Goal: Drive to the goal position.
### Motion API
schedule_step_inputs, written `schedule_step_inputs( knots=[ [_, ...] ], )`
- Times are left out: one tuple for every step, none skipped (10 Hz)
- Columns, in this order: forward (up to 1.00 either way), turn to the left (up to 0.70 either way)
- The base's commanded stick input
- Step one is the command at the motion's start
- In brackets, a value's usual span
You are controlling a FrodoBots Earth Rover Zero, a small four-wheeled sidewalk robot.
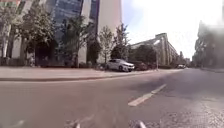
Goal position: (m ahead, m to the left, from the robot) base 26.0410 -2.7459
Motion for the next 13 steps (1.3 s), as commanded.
schedule_step_inputs(
  knots=[
    [0.7, -0.14],
    [0.7, -0.14],
    [0.7, -0.14],
    [0.7, -0.07],
    [0.7, 0.0],
    [0.7, 0.0],
    [0.7, 0.0],
    [0.7, 0.0],
    [0.7, 0.0],
    [0.7, 0.0],
    [0.7, 0.0],
    [0.7, 0.0],
    [0.7, 0.0]
  ],
)
